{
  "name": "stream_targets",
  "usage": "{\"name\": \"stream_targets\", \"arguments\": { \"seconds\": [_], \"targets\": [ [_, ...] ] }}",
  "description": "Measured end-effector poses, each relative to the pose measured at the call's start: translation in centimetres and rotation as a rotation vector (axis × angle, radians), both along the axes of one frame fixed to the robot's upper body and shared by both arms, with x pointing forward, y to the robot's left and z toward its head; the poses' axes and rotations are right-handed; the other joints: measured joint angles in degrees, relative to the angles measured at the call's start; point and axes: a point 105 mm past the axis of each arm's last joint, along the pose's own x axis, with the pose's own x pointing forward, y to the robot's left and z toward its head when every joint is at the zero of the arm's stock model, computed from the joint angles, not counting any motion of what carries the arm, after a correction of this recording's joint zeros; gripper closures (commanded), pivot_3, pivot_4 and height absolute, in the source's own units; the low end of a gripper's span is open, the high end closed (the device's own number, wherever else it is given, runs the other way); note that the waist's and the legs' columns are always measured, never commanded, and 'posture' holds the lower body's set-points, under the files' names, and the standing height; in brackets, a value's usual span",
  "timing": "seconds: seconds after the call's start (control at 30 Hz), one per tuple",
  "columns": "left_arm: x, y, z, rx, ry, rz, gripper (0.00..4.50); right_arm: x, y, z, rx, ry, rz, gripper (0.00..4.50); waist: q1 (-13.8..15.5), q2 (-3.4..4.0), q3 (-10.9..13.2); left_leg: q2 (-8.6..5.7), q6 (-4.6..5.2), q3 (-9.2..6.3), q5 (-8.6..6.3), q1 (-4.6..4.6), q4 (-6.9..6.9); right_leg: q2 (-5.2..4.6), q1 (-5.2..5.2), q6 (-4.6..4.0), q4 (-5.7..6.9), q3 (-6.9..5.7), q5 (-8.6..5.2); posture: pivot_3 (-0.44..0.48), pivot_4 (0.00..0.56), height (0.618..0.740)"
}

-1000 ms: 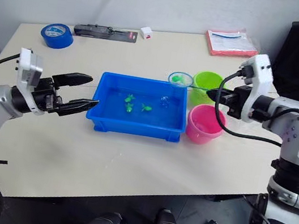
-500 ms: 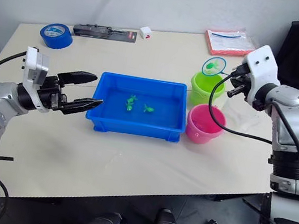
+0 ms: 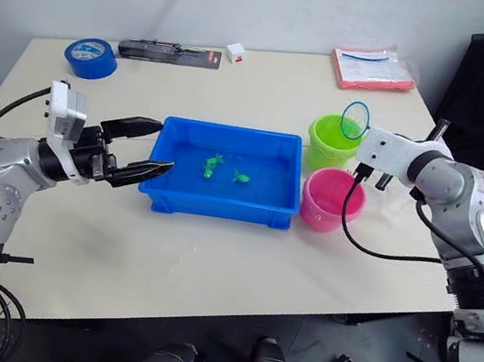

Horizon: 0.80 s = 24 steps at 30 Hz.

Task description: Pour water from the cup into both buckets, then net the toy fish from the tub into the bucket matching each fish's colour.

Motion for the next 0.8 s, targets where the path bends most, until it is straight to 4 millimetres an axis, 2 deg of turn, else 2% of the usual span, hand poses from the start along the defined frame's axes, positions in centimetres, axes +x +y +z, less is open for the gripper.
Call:
{"name": "stream_targets", "arguments": {
  "seconds": [0.1, 0.23, 0.43, 0.53, 0.6, 0.7, 0.8],
  "targets": [
    [0.0, -0.1, -0.1, -0.001, 0.001, -0.003, 0.00, -0.1, 0.2, -0.1, -0.113, -0.039, 0.021, 3.71, 0.0, 0.00, 0.0, 0.00, 0.00, 0.02, 0.00, 0.00, 0.00, 0.01, -0.01, 0.00, -0.02, 0.01, 0.00, 0.000, 0.150, 0.740],
    [0.0, -0.2, -0.1, 0.000, 0.004, -0.008, 0.00, -0.1, 0.5, 0.0, -0.162, -0.065, 0.045, 3.71, 0.0, 0.00, 0.0, 0.00, 0.00, 0.02, 0.00, 0.00, 0.00, 0.01, 0.00, 0.00, -0.02, 0.01, 0.00, 0.000, 0.150, 0.740],
    [-0.1, 0.3, -0.3, 0.008, 0.015, 0.010, 0.00, -0.5, 1.7, 1.8, 0.084, -0.044, 0.052, 3.71, 0.0, 0.00, 0.0, 0.04, 0.00, 0.01, 0.00, 0.00, 0.00, 0.03, 0.00, 0.00, -0.01, 0.01, 0.00, 0.000, 0.150, 0.740],
    [-0.3, 1.8, -1.0, 0.031, 0.050, 0.070, 0.00, -0.8, 3.0, 3.0, 0.306, 0.083, 0.078, 3.71, -0.2, 0.00, 0.0, 0.08, 0.00, 0.02, 0.00, 0.00, 0.00, 0.05, 0.00, 0.00, -0.02, 0.03, 0.00, 0.000, 0.150, 0.740],
    [-0.5, 2.8, -1.5, 0.045, 0.081, 0.116, 0.00, -1.3, 3.8, 3.3, 0.394, 0.196, 0.100, 3.71, -0.1, 0.00, 0.0, 0.09, 0.00, -0.02, 0.00, 0.00, -0.02, 0.05, 0.01, 0.00, -0.01, 0.00, 0.00, 0.000, 0.150, 0.740],
    [-1.0, 3.9, -2.1, 0.077, 0.128, 0.168, 0.00, -1.8, 4.9, 3.2, 0.523, 0.380, 0.098, 3.71, 0.1, 0.00, 0.0, 0.08, 0.00, -0.05, -0.01, -0.01, -0.01, 0.02, 0.06, 0.00, 0.00, -0.01, 0.00, 0.000, 0.150, 0.740],
    [-1.5, 4.4, -1.8, 0.076, 0.128, 0.195, 0.00, -2.5, 6.2, 2.6, 0.622, 0.579, 0.064, 3.71, 0.3, 0.01, 0.0, 0.07, 0.01, -0.09, -0.01, -0.01, 0.01, 0.00, 0.08, -0.01, -0.01, -0.02, 0.00, 0.000, 0.150, 0.740]
  ]
}}
